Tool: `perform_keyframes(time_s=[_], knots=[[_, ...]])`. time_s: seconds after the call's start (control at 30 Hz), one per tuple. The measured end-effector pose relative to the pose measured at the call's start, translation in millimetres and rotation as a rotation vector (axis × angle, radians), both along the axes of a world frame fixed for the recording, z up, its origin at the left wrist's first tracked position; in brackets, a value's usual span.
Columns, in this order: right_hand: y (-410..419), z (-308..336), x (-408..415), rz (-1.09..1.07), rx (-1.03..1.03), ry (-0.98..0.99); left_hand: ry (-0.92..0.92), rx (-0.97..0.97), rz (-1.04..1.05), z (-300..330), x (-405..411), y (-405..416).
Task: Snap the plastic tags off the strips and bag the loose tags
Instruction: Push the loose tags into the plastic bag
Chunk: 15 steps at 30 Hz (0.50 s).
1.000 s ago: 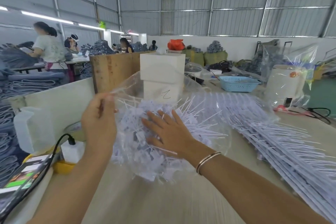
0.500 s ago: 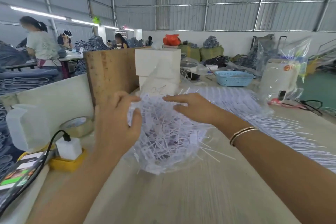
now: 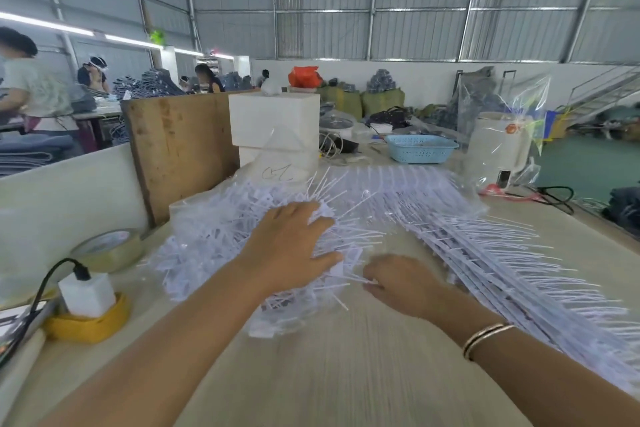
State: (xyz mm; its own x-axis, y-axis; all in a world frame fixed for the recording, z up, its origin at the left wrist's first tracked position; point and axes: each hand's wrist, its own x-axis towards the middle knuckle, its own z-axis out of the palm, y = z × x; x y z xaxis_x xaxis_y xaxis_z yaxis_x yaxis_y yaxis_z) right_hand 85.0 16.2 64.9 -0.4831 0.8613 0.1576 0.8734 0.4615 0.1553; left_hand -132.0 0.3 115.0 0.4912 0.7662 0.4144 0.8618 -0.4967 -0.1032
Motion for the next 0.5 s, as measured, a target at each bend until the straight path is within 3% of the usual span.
perform_keyframes(time_s=[0.1,0.2,0.3,0.4,0.5], knots=[[10,9,-6,0.224,0.138,0.028,0.085,0.026,-0.156,-1,13,-13],[13,9,-3,0.236,0.176,0.033,0.316,0.072,0.018,-14,44,-20],[13,8,-2,0.217,0.043,0.148,0.261,0.076,0.148,-21,67,-13],[12,7,5,0.222,-0.214,0.447,0.202,0.061,0.186,-21,69,1],[14,9,14,0.131,-0.367,0.946,0.187,0.104,0.218,-16,63,11]])
